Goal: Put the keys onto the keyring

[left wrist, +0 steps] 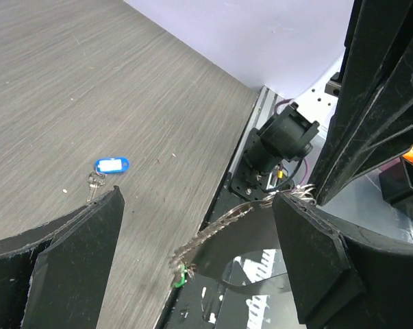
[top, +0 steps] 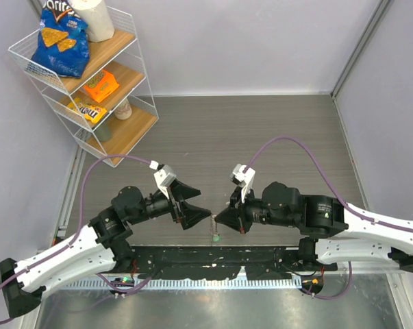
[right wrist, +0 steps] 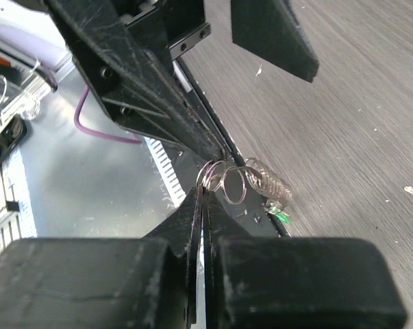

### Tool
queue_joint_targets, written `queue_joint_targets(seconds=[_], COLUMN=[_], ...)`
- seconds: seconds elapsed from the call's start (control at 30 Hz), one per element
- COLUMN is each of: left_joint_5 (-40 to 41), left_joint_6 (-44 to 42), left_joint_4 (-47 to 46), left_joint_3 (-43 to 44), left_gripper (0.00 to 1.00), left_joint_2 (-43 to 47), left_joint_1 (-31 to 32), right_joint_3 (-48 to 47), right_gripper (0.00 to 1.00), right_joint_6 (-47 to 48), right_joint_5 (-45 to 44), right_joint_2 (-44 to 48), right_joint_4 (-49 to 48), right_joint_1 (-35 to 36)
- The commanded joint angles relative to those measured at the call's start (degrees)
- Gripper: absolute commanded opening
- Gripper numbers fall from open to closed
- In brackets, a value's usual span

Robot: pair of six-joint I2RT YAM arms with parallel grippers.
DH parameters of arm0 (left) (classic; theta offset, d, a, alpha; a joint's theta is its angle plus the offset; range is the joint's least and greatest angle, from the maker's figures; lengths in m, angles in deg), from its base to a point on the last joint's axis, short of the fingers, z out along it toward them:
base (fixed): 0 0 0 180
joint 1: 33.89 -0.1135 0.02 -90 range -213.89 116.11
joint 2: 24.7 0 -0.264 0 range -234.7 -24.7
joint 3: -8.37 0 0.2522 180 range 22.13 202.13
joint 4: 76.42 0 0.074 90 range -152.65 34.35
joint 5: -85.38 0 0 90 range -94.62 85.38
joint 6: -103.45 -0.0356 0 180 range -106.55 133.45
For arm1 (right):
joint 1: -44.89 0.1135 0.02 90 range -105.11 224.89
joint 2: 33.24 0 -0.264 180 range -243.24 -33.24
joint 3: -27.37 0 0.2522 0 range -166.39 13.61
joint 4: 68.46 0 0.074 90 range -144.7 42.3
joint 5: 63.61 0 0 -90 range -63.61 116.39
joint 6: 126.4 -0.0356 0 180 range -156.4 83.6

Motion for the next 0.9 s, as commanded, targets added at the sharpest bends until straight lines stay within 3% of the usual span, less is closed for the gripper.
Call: queue_joint_targets(seconds=[0.0,0.43,0.87], left_joint_5=[-3.63,-2.31,1.29], left_joint_6=[-0.19,-1.77,-3.79], left_joint_4=[-1.44,-0.30,6.28], left_joint_3=[2.96,4.36,8.05], left_gripper=[0.99,0.99,0.99], left_joint_2=[1.27,1.36,1.63], left_joint_1=[0.98,1.07,1.07], right_joint_3=[-4.55,-4.12,-7.10], right_gripper=[0.06,0.05,0.05], right_joint_6=[-4.80,-13.33,-14.30], right_joint_5=[-11.88,-18.92,-22.18], right_joint_2=[-1.32,-4.32,-11.52], right_joint_4=[-3.84,-4.89,-4.54], right_joint_1=[-0.62,-0.62,-0.62])
